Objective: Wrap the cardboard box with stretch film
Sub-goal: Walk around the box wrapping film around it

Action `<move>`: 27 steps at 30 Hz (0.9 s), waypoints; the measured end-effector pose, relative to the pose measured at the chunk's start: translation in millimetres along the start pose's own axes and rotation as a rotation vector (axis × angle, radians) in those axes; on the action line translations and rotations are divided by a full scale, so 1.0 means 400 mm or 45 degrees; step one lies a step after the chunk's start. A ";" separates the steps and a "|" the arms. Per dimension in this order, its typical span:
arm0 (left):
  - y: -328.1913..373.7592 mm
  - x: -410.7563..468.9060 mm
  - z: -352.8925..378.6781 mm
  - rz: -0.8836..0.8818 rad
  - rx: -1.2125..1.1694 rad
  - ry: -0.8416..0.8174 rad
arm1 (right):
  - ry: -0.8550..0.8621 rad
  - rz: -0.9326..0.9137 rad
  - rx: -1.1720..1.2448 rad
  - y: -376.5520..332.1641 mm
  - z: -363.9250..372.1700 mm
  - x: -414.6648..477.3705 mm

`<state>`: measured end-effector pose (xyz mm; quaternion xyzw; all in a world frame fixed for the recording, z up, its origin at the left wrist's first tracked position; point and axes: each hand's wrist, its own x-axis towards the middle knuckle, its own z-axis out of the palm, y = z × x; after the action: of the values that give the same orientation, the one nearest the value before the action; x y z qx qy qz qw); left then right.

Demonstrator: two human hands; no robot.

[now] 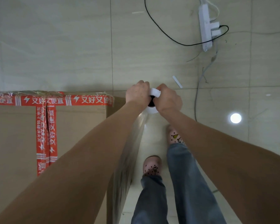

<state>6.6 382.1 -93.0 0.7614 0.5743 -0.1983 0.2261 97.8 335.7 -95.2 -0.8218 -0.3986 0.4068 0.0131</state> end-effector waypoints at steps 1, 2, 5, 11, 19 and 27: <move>-0.007 0.010 -0.007 -0.073 -0.067 0.001 | 0.009 -0.037 0.000 -0.012 -0.005 0.012; -0.015 0.018 -0.014 -0.156 -0.143 0.001 | 0.011 -0.066 0.017 -0.026 -0.011 0.020; -0.046 0.042 -0.038 -0.375 -0.338 0.018 | -0.024 -0.032 0.170 -0.060 -0.020 0.053; -0.095 0.092 -0.082 -0.634 -0.590 0.064 | -0.280 0.303 0.574 -0.140 0.010 0.098; -0.149 0.124 -0.126 -0.605 -0.426 -0.043 | -0.288 0.068 0.279 -0.208 -0.008 0.156; -0.158 0.159 -0.140 -0.634 -0.513 -0.003 | -0.225 -0.125 0.061 -0.248 -0.050 0.207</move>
<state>-35.1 479.1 -90.3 0.5372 0.7705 -0.1307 0.3173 76.5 464.3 -102.0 -0.7616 -0.4283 0.4860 0.0174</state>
